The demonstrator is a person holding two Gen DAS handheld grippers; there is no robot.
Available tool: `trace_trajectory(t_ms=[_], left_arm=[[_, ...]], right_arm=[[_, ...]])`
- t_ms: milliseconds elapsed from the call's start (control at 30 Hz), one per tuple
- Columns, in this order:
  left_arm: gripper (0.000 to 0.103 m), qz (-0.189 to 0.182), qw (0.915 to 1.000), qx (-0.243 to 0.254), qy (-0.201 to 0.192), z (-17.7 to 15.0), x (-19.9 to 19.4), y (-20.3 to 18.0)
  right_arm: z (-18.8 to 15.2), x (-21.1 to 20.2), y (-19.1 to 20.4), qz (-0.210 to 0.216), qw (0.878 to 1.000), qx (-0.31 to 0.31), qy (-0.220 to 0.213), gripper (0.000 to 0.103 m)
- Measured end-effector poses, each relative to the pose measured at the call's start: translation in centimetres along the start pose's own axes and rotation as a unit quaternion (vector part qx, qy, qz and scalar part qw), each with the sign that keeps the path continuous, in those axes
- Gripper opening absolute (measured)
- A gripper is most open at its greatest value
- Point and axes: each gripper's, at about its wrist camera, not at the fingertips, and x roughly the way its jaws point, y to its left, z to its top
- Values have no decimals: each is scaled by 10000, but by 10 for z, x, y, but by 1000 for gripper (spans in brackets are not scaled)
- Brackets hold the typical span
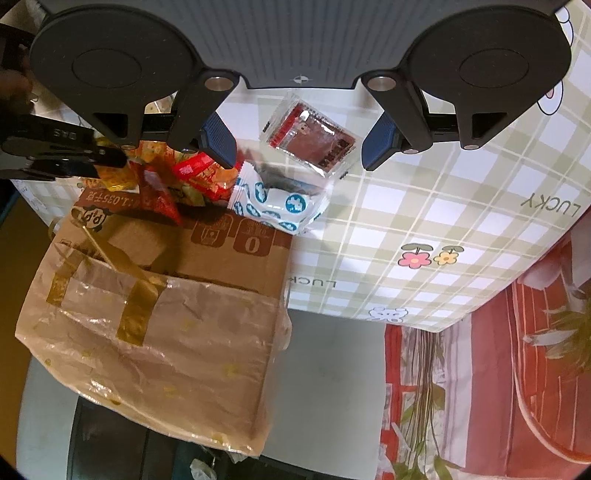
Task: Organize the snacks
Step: 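Grasp the red jerky packet with the left tool while the right tool grasps the yellow packet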
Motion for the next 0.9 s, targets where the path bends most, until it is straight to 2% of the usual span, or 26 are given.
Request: trace_trajectory(t_ms=[267,400,500,633,800,900], left_arm=[[77,147,9998,0,161,-3,9,5],[76,212,9988,-95,428,-5,18,7],[72,90,9978,-290,591,-5,20,8],[73,-55,9955,-563,754,-7,23,8],[73,15,9966,-487,666,-3,34,2],[71,189,9977,-328,561,0,42,-1]], right_arm=[[-14,-14,2,-21,9999,-36,-166,39],[-13,-10,6,-1,9998,-113,-191,39],[-14,-11,4,25,9997,-100,-204,39],[-14,-11,4,26,9997,-100,-210,39],[-15,-12,5,45,9997,-104,-213,39],[-14,-11,5,48,9997,-125,-218,39]])
